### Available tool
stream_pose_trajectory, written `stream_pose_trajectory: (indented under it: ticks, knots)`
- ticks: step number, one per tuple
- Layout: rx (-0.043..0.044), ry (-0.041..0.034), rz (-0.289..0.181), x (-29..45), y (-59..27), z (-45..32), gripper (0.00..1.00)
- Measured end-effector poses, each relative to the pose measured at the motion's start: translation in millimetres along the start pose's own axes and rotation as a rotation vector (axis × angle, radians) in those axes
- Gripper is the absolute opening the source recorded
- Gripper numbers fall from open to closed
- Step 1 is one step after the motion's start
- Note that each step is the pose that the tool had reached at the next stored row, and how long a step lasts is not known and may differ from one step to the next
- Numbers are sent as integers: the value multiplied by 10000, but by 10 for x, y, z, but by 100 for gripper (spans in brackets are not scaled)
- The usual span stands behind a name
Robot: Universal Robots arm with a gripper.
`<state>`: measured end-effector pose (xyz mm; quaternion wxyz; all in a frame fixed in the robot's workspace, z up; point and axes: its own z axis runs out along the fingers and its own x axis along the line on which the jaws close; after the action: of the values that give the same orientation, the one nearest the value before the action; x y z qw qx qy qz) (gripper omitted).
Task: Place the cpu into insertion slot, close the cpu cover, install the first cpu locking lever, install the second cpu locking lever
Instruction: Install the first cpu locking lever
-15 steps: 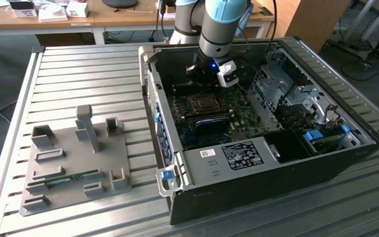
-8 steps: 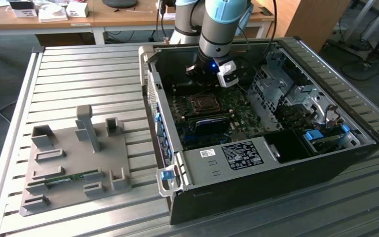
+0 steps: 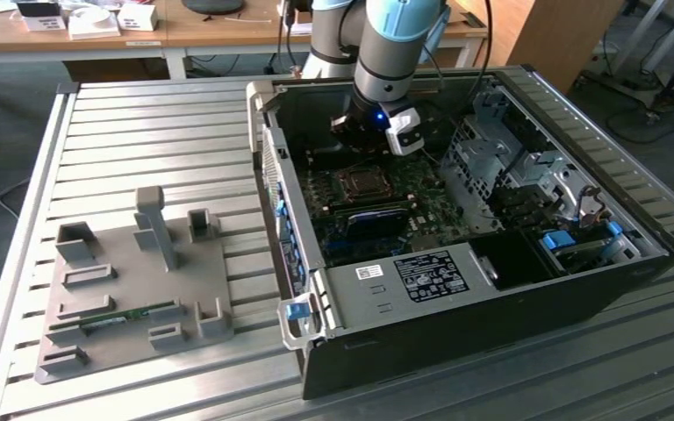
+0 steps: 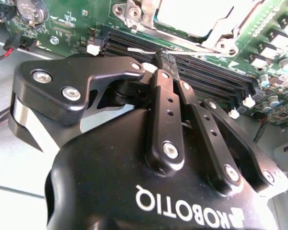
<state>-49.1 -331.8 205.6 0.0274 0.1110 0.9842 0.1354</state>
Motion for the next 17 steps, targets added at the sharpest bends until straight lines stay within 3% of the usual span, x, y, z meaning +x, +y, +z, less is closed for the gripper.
stream_pose_trajectory:
  ticks: [17]
  knots:
    - [15, 63, 19, -21, 2, 8, 11]
